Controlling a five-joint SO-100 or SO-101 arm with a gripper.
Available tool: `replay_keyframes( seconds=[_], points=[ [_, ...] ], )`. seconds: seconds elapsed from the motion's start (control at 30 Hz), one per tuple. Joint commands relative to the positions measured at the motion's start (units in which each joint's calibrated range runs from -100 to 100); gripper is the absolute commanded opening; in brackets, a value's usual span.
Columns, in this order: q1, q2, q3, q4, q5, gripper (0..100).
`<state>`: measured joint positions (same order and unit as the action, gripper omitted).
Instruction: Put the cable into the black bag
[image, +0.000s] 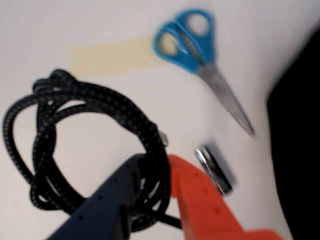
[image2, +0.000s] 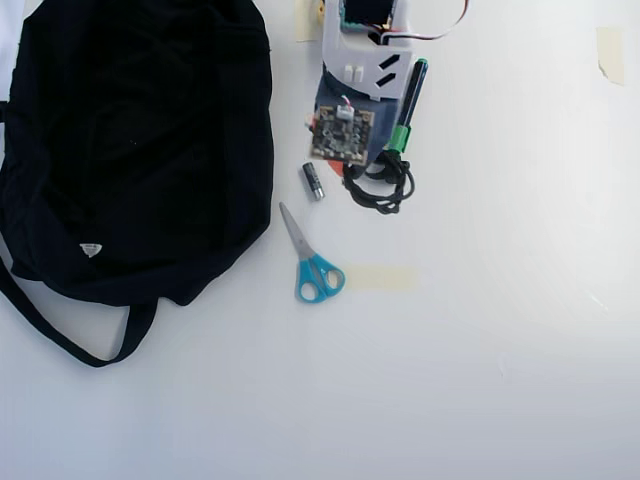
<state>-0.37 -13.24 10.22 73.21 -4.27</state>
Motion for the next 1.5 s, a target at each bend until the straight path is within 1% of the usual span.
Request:
replay_keyframes(
  seconds=[0.0,0.13,0.27,0.5,0.53,0.63,0.7,0.77,0.83,0.87,0.9,0.93,1.0,1.1,1.2,1.23,1.3,1.33,1.4,1.43,1.47],
  points=[
    [7.0,-11.4,12.2,-3.9,-1.6,2],
    [16.6,-13.4,17.8,-5.0,-2.0,2],
    [26.3,-12.7,18.3,-5.7,-2.1,2],
    [40.3,-12.6,18.2,-11.7,-1.8,2],
    [43.0,-11.7,18.1,-12.8,-0.6,2],
    [46.8,-0.1,12.8,-17.0,-0.2,2],
    [50.1,10.5,2.2,-17.5,-0.1,2],
    [50.8,17.0,-4.3,-17.5,1.0,2],
    [51.2,18.9,-5.6,-17.3,0.7,3],
    [51.5,18.9,-5.6,-16.9,0.7,5],
    [51.6,18.8,-5.5,-16.6,0.7,10],
    [51.5,18.8,-5.5,-15.3,0.7,14],
    [50.8,17.5,-5.8,-12.0,0.6,18],
    [44.2,17.0,-9.8,-6.5,0.5,18],
    [36.9,17.0,-17.0,-1.5,0.5,17],
    [33.4,17.0,-18.9,0.0,0.5,17],
    [25.6,17.0,-19.9,0.3,0.4,2],
    [22.4,17.0,-20.3,0.3,0.4,3],
    [12.1,17.0,-26.1,0.3,0.4,2],
    [8.4,17.0,-28.0,0.3,0.3,2],
    [5.5,14.5,-29.4,1.0,-3.5,2]
  ],
)
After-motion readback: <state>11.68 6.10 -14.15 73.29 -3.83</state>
